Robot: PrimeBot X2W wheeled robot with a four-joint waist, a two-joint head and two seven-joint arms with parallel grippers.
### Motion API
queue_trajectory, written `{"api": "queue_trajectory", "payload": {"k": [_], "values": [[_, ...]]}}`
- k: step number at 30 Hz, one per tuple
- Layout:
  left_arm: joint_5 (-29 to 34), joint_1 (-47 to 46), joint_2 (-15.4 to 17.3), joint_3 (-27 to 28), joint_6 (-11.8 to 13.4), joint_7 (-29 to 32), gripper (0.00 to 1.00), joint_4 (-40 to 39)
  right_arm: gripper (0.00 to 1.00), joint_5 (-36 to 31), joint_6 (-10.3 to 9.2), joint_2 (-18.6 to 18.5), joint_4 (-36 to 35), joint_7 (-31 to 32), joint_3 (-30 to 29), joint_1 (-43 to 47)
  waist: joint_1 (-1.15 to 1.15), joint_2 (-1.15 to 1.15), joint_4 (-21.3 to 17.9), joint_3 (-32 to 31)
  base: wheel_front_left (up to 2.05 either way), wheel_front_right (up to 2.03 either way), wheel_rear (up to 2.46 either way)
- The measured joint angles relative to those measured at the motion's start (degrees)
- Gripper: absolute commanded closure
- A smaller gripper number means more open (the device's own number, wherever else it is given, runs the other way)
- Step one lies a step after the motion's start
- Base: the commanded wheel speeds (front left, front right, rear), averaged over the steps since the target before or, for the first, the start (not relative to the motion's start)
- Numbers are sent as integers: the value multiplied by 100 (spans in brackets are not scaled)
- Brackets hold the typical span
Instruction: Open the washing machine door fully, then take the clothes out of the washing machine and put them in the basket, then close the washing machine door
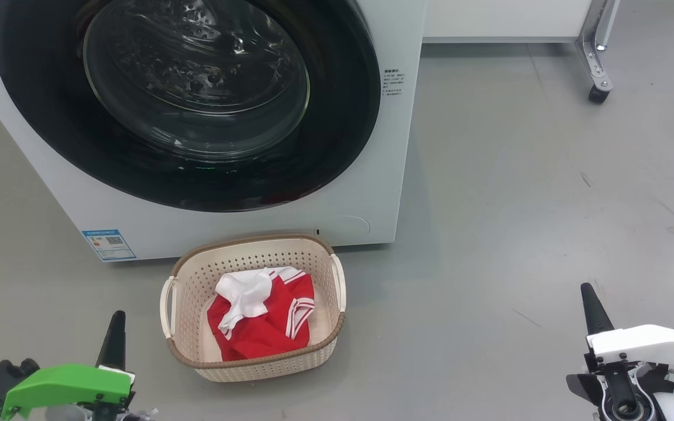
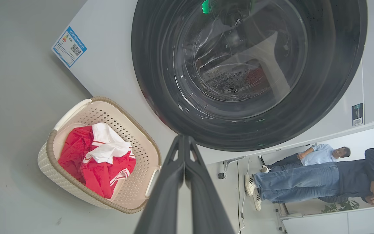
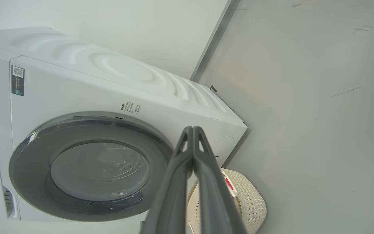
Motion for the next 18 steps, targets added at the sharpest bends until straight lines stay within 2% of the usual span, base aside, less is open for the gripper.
{"api": "queue_trajectory", "payload": {"k": [18], "values": [[-1421, -26, -21, 331, -230, 349, 100, -4, 100, 1444, 97, -20, -52, 354, -342, -73, 0, 0, -31, -91, 0, 0, 0]]}}
